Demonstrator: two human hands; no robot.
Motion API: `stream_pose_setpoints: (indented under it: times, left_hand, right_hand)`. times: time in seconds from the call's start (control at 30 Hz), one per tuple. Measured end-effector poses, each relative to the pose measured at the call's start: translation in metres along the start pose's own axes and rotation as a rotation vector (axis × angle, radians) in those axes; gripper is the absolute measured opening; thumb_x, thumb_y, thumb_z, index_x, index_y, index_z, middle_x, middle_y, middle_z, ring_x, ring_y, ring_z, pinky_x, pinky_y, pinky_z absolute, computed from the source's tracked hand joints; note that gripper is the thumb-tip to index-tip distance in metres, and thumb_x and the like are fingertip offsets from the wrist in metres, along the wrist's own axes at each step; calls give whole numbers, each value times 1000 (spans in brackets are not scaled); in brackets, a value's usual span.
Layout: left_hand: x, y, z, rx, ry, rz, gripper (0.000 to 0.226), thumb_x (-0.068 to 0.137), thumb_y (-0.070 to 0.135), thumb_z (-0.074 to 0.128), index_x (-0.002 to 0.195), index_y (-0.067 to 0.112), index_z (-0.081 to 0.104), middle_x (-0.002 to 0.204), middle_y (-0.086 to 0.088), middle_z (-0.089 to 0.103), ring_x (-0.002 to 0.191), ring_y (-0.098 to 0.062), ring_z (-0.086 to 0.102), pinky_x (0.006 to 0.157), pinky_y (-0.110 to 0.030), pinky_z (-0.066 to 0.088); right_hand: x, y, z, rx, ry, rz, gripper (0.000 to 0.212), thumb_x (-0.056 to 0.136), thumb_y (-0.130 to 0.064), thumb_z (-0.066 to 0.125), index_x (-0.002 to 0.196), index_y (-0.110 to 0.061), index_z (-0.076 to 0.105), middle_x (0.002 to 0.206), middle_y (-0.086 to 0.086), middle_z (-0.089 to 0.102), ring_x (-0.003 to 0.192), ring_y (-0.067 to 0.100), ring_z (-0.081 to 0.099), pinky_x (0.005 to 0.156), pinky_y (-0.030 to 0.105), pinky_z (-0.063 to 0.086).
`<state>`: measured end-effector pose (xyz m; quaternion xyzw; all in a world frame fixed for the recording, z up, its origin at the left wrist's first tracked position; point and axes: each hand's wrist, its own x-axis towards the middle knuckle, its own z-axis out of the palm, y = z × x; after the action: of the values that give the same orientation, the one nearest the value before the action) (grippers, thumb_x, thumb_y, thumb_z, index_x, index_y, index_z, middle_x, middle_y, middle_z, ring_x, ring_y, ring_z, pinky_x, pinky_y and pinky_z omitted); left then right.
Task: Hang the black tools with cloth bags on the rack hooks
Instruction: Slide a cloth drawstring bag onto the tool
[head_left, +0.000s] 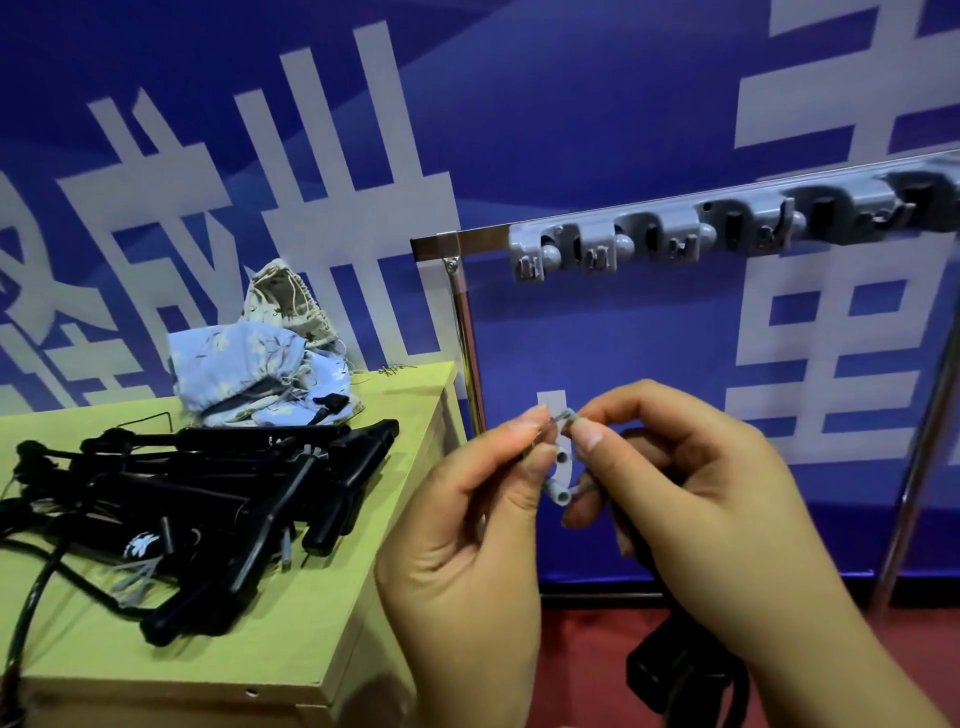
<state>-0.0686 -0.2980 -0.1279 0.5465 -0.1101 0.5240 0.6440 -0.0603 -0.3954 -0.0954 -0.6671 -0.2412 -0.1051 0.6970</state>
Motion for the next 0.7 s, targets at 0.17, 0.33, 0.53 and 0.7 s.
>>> stream_pose_setpoints:
  times: [0.17,0.33,0.53,0.7]
  left_hand:
    - [2,-4,-6,206,-103,170,17,80,16,70,96,22,73,97,12,73,89,-10,70,78,-19,52]
    - [12,0,-12,142,-261,74,21,80,21,67,100,22,71,106,11,71,100,-6,67,83,-15,50]
    - [20,-2,-17,-149,-296,-257,28,64,36,73,91,30,76,93,1,75,89,-12,70,76,-17,52]
    - [23,-5,-18,-151,-290,-275,27,61,31,71,87,27,77,85,3,75,80,-8,70,69,-15,52]
  right_hand:
    - [-1,1,0,-101,-19,-67,14,85,-17,60,73,-20,64,54,3,65,40,4,54,44,6,34]
    - [0,3,-1,-117,3,-130,13,85,-16,62,73,-20,65,58,0,65,43,4,56,46,6,36]
    - [3,7,-4,-155,-64,-213,11,87,-22,60,77,-24,63,64,-6,67,53,2,61,50,5,38]
    - [2,13,-2,-258,-119,-302,8,87,-22,55,82,-24,62,66,-8,64,55,2,58,52,4,36]
